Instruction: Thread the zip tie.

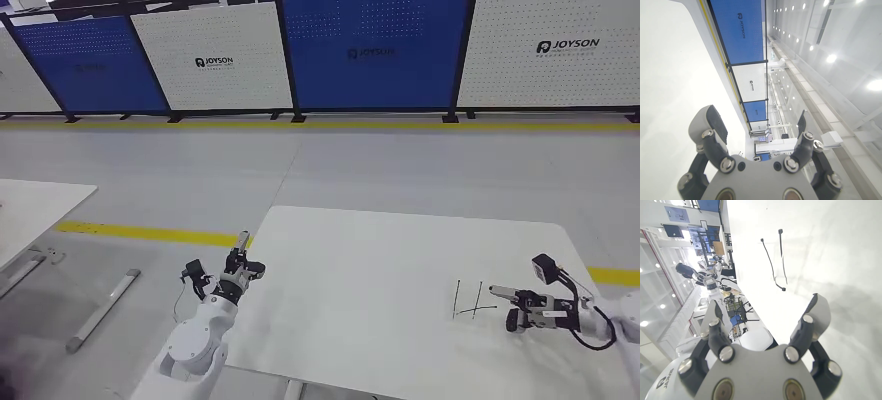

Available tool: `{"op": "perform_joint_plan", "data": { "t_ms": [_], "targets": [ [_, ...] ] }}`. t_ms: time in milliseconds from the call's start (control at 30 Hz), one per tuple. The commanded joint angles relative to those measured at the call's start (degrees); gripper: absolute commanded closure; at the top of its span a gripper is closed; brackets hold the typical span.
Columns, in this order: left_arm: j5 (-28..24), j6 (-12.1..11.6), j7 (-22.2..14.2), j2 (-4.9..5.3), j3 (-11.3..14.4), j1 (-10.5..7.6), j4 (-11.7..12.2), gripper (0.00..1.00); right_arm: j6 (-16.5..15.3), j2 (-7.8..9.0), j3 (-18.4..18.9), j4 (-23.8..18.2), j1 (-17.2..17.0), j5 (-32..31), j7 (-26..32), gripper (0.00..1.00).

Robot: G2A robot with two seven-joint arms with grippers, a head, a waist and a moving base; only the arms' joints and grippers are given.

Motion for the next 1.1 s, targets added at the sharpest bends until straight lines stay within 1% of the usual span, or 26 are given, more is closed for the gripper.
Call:
{"op": "perform_joint_plan", "data": {
  "t_ms": [0,100,167,467,600,767,933,967,1000,1033,1067],
  "targets": [
    [0.0,0.0,0.0,0.0,0.0,0.0,0.0,0.0,-1.4,-0.06,-0.1,-0.3,0.2,0.5,-0.4,0.0],
    [0.0,0.0,0.0,0.0,0.0,0.0,0.0,0.0,-2.6,-0.12,-0.2,-0.3,0.8,0.5,-1.7,0.0],
    [0.0,0.0,0.0,0.0,0.0,0.0,0.0,0.0,-2.2,-0.16,-0.3,0.2,1.1,0.2,-2.7,0.0],
    [0.0,0.0,0.0,0.0,0.0,0.0,0.0,0.0,-2.2,-0.16,-0.3,0.2,1.1,0.2,-2.7,0.0],
    [0.0,0.0,0.0,0.0,0.0,0.0,0.0,0.0,-1.9,-0.51,-1.6,-0.1,0.3,0.4,-3.5,0.0],
    [0.0,0.0,0.0,0.0,0.0,0.0,0.0,0.0,-2.4,-0.77,-2.3,1.3,1.0,0.8,-3.7,0.0],
    [0.0,0.0,0.0,0.0,0.0,0.0,0.0,0.0,-2.9,-1.02,-3.0,4.0,2.4,1.0,-3.5,0.0],
    [0.0,0.0,0.0,0.0,0.0,0.0,0.0,0.0,-2.9,-1.07,-3.2,4.4,2.7,0.8,-3.7,0.05],
    [0.0,0.0,0.0,0.0,0.0,0.0,0.0,0.0,-3.1,-1.16,-3.5,4.8,2.9,0.8,-3.6,0.21],
    [0.0,0.0,0.0,0.0,0.0,0.0,0.0,0.0,-3.2,-1.22,-3.7,5.1,3.1,0.7,-3.6,0.32],
    [0.0,0.0,0.0,0.0,0.0,0.0,0.0,0.0,-3.2,-1.29,-3.9,5.4,3.2,0.7,-3.6,0.31]
  ]
}}
